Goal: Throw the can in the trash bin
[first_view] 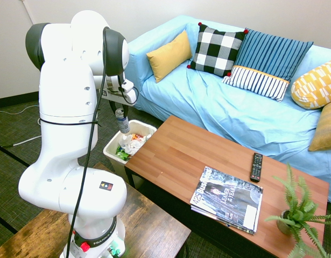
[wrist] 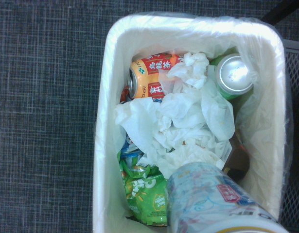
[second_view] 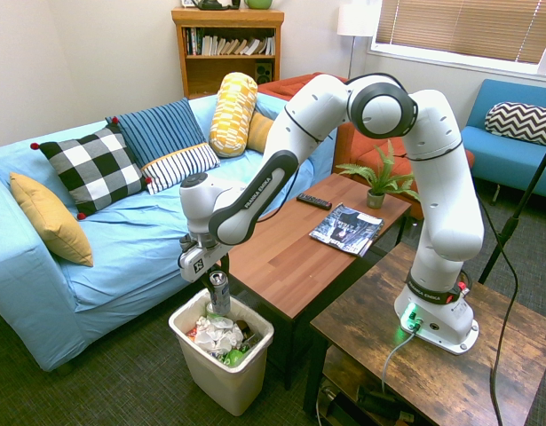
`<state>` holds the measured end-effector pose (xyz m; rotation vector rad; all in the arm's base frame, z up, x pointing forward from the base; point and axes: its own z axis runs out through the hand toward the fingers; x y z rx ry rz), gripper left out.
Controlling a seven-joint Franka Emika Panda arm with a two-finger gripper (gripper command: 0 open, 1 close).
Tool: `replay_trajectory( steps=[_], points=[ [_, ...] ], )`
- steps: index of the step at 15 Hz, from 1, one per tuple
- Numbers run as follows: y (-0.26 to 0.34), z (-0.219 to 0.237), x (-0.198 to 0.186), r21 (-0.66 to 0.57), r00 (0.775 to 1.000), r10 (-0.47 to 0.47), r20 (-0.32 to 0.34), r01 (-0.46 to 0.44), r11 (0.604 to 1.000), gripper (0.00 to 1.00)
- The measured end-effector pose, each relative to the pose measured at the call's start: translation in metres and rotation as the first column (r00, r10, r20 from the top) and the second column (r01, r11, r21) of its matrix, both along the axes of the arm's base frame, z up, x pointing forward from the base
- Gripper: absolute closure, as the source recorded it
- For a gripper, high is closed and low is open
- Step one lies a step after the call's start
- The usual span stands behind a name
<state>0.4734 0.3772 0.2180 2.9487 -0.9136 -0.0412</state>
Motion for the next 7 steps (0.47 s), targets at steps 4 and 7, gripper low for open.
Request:
replay_trajectory(
  steps=[4, 7],
  points=[
    [0.0, -0.0105, 0.0043, -0.007, 1.0, -0.004, -0.009, 0.004, 1.0, 0.0],
    [-0.0003, -0.0026, 0.0077, -0.003, 1.0, -0.009, -0.004, 0.009, 1.0, 0.0]
  ],
)
